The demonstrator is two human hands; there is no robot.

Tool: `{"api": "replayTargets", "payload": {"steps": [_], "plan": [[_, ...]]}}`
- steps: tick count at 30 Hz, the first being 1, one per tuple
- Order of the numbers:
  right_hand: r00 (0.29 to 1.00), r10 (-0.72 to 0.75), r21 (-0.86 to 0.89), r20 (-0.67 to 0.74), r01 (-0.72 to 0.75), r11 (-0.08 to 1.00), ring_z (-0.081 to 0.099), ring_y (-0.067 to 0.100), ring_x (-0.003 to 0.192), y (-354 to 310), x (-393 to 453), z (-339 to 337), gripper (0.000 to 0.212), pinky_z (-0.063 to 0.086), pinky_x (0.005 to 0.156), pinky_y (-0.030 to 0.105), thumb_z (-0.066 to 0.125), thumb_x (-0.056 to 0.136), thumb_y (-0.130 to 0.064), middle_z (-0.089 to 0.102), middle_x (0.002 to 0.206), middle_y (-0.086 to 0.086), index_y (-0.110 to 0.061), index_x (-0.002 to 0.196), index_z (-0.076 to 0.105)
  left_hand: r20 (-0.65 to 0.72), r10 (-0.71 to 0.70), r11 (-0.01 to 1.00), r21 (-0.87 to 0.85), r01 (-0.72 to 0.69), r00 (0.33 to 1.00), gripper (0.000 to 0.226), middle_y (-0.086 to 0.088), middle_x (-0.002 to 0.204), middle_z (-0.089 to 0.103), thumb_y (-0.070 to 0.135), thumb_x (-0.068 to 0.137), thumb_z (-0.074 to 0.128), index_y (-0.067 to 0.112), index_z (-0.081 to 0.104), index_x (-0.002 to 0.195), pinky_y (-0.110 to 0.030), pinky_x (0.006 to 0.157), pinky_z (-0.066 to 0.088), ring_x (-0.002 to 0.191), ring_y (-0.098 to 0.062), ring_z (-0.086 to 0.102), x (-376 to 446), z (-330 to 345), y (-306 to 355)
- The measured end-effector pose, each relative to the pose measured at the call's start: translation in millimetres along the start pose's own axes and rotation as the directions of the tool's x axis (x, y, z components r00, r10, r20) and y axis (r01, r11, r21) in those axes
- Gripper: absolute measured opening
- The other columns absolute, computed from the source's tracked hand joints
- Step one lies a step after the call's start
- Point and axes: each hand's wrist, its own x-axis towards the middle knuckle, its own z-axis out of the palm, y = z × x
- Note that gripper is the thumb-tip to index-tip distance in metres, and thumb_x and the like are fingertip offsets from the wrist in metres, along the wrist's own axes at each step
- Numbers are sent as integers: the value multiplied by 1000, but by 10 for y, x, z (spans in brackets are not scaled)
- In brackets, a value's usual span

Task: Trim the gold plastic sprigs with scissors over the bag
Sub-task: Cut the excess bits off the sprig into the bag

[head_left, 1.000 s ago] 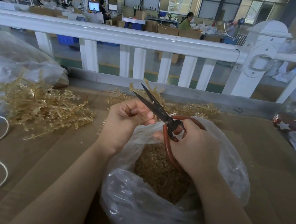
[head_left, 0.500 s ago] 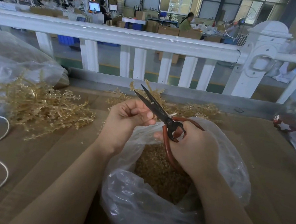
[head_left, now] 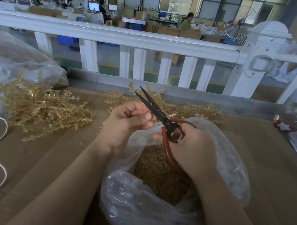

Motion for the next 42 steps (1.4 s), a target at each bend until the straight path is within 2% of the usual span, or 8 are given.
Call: {"api": "replayTargets", "payload": {"steps": [6, 12, 19, 25, 28, 33, 38, 42], "plan": [[1000, -8, 5, 10, 8, 1000, 55, -4, 60, 5, 1, 5, 41, 36, 55, 7, 59, 79, -79, 60, 67, -18, -38, 83, 61, -3, -26, 1000, 4, 26, 1000, 15, 4, 71, 68, 5, 79, 65, 2, 61, 94, -21, 70, 53, 64, -9, 62, -8, 4, 10], [993, 114, 186, 40, -120, 975, 61, -2, 66, -38, -8, -10, 58, 48, 59, 16, 52, 67, -90, 65, 69, -19, -34, 79, 66, -51, -83, 996, 20, 85, 995, 18, -5, 78, 72, 9, 73, 71, 8, 68, 91, -22, 70, 54, 69, -14, 68, -3, 23, 5], [964, 240, 586, 118, -262, 767, 65, 3, 60, -117, 57, -45, 15, 49, 51, 13, 77, 85, -33, 70, 65, -11, -24, 74, 71, -64, -149, 982, 105, 155, 987, 11, 0, 76, 72, 18, 68, 79, 23, 77, 77, -28, 69, 40, 69, -11, 65, -41, 106, -39], [965, 217, 619, 149, -262, 741, 66, 10, 62, -166, 56, -29, 10, 54, 62, 24, 78, 84, -28, 71, 72, 0, -20, 79, 73, -28, -161, 982, -104, 157, 987, 9, 3, 61, 67, 2, 69, 72, 9, 75, 74, -14, 50, 47, 48, -1, 57, -68, 206, -26], [965, 209, 635, 157, -261, 727, 63, 6, 59, -176, 55, -37, 11, 54, 60, 26, 78, 85, -25, 69, 68, 0, -17, 80, 73, -32, -192, 980, -65, 190, 981, 11, 3, 59, 64, 3, 70, 73, 7, 73, 80, -12, 45, 42, 44, -1, 50, -55, 174, -29], [973, 172, 623, 152, -229, 748, 63, -1, 59, -174, 46, -48, 9, 47, 57, 11, 76, 87, -20, 67, 63, -14, -23, 81, 71, 27, -184, 983, -14, 185, 982, 10, 3, 71, 69, 11, 74, 77, 19, 77, 80, -14, 56, 47, 61, -2, 60, -53, 116, -31], [980, 123, 575, 155, -190, 796, 64, -5, 63, -193, 26, -58, 18, 46, 56, 8, 75, 88, -18, 68, 65, -21, -30, 78, 67, -63, -162, 968, 182, 171, 985, 8, 5, 75, 66, 32, 78, 75, 26, 75, 73, -23, 65, 38, 66, -4, 51, -16, 61, -16], [969, 196, 405, 148, -240, 882, 67, 4, 72, -166, 22, -19, 8, 57, 70, 26, 75, 87, -38, 70, 74, -13, -33, 88, 69, -107, -140, 975, 160, 156, 984, 11, 5, 71, 65, 31, 74, 76, 22, 74, 70, -21, 63, 38, 65, -5, 51, -18, 67, -30]]}}
